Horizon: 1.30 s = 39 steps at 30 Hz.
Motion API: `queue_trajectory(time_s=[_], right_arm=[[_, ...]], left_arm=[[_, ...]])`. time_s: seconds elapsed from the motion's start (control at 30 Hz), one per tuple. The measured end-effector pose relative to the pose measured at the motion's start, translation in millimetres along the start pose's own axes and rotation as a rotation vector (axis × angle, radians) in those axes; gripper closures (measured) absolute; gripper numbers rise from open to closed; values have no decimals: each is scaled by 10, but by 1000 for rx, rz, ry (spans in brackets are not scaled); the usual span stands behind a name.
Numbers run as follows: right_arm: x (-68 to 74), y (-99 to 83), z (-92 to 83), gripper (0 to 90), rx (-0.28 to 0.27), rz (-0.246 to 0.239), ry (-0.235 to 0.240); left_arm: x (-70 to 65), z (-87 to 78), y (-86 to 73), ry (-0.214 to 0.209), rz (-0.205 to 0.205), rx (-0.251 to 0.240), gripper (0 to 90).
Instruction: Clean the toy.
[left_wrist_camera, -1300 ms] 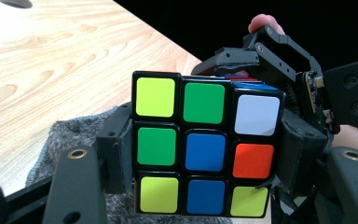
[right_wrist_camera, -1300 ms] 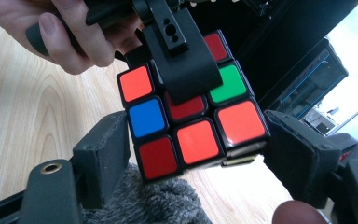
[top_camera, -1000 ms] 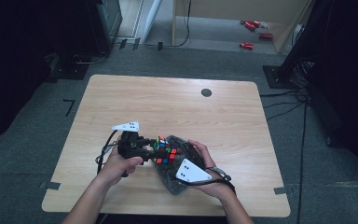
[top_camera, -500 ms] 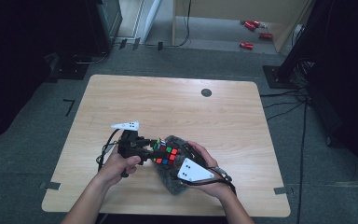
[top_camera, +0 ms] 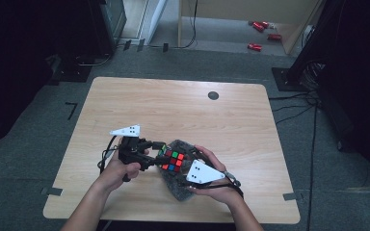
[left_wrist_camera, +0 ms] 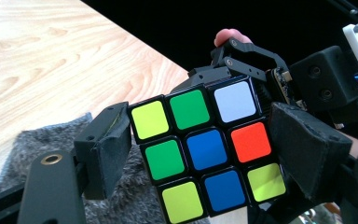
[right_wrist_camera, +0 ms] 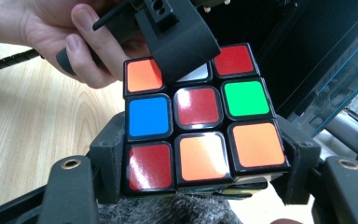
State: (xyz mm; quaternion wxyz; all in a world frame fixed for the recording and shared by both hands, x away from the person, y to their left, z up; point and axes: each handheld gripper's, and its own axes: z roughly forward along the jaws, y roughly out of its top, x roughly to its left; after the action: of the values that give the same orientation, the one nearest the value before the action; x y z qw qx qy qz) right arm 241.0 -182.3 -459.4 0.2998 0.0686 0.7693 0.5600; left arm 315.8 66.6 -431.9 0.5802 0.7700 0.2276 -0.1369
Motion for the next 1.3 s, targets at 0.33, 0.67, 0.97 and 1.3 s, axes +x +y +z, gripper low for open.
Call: queue_trajectory(time_s=[0.33,0.67,0.97,1.3], right_arm=[[-168,-39,-131,340,-2,90,-20],[-385,-139,-353,339,49,187,-26],[-500,-218,-489,339,69,237,-42],[-454,-224,-440,339,83,241,-21]], left_arm=[[-10,-148,-29,112,162,-59,229],[48,198,-210,232,228,115,194],[202,573,-464,403,228,333,156],[244,508,-500,445,234,289,681]])
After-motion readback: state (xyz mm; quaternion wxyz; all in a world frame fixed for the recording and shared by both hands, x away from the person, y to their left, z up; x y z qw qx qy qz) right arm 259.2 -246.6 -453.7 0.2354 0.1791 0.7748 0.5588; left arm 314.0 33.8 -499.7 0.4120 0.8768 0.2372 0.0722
